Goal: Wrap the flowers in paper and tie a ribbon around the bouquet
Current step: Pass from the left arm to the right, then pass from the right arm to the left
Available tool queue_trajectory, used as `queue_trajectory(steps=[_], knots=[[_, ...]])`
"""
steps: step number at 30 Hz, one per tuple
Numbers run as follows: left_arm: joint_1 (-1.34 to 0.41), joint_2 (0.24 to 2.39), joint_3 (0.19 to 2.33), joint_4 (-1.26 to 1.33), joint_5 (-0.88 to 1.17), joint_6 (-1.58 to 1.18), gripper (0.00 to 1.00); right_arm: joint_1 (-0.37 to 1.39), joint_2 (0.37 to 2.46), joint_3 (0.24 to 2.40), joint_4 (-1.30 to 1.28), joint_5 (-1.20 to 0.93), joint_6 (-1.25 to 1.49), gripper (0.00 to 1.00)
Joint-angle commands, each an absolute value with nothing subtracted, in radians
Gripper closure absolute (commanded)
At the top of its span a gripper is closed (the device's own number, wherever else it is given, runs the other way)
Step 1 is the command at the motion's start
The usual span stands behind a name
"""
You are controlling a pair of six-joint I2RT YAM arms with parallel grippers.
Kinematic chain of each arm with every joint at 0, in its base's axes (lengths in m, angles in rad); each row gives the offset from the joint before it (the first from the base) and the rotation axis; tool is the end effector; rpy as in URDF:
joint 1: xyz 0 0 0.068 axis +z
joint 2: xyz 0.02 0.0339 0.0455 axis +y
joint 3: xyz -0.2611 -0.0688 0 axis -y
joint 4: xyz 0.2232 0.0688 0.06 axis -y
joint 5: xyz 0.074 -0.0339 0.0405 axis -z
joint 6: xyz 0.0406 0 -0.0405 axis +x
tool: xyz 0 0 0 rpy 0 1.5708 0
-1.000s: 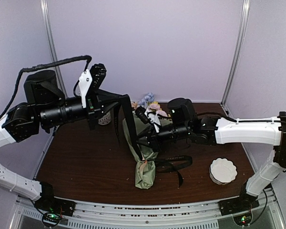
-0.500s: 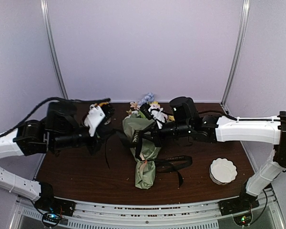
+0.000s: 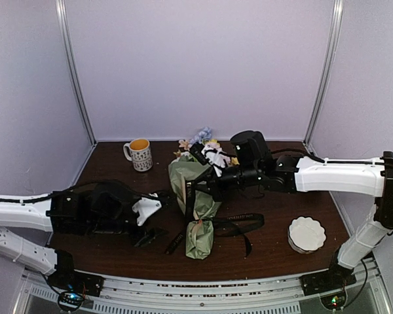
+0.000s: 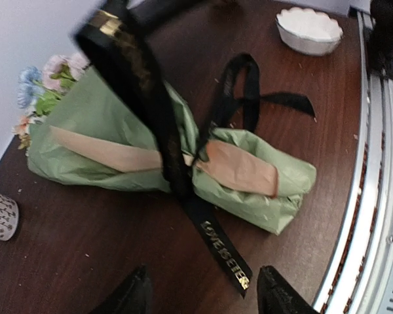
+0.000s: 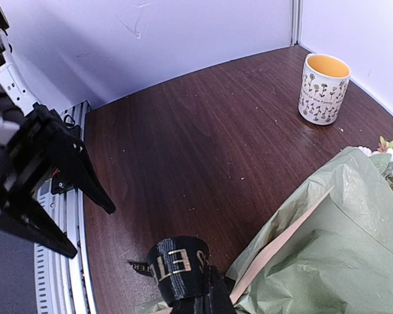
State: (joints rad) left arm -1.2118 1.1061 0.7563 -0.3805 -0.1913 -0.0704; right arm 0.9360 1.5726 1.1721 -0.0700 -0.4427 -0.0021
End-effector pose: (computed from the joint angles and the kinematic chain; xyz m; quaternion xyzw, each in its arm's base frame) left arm 0.0838 -0.2014 0.2508 0.4582 0.7858 -0.1730 0.3776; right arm 0.1924 0.2906 0.2927 -0.4783 0.6899 0.3967 0.3712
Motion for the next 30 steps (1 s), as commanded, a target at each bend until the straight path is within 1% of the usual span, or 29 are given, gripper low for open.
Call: queue_trajectory(steps=[1,3,4,6,8,12,14,16,17,18,21,22,24,29,30], knots=[[-1.067,0.98,0.669,-0.043,-0.024,-0.049,0.45,0.936,1.593,1.202,-0.06,-0.502,-0.017,1.0],[-0.997,0.97,0.644,0.086,0.057,-0.053,0.46,0.936,1.594,1.199,-0.055,-0.511,-0.016,1.0],[-0.974,0.977,0.638,0.131,0.083,-0.047,0.43,0.936,1.591,1.197,-0.052,-0.515,-0.015,1.0],[-0.948,1.007,0.65,0.173,0.128,-0.024,0.33,0.936,1.589,1.195,-0.047,-0.517,-0.015,1.0],[-0.93,1.062,0.677,0.181,0.183,0.013,0.28,0.936,1.587,1.19,-0.046,-0.518,-0.015,1.0],[-0.897,1.178,0.768,0.153,0.296,0.051,0.25,0.937,1.58,1.177,-0.044,-0.518,-0.015,1.0],[-0.879,1.231,0.816,0.128,0.354,0.067,0.2,0.936,1.579,1.175,-0.044,-0.511,-0.014,1.0],[-0.865,1.27,0.853,0.105,0.352,0.074,0.18,0.936,1.58,1.176,-0.045,-0.511,-0.014,1.0],[-0.857,1.281,0.863,0.106,0.364,0.078,0.19,0.936,1.58,1.176,-0.046,-0.511,-0.014,1.0],[-0.851,1.288,0.865,0.115,0.381,0.081,0.23,0.936,1.581,1.177,-0.046,-0.514,-0.014,1.0],[-0.848,1.304,0.871,0.124,0.442,0.099,0.51,0.936,1.582,1.182,-0.057,-0.508,-0.018,1.0],[-0.847,1.309,0.878,0.107,0.458,0.108,0.55,0.936,1.582,1.183,-0.061,-0.504,-0.02,1.0],[-0.847,1.32,0.887,0.088,0.474,0.119,0.59,0.936,1.579,1.184,-0.065,-0.504,-0.024,1.0],[-0.847,1.341,0.896,0.099,0.471,0.114,0.6,0.936,1.577,1.187,-0.07,-0.507,-0.027,1.0],[-0.847,1.344,0.899,0.1,0.465,0.116,0.64,0.936,1.577,1.187,-0.071,-0.508,-0.028,1.0]])
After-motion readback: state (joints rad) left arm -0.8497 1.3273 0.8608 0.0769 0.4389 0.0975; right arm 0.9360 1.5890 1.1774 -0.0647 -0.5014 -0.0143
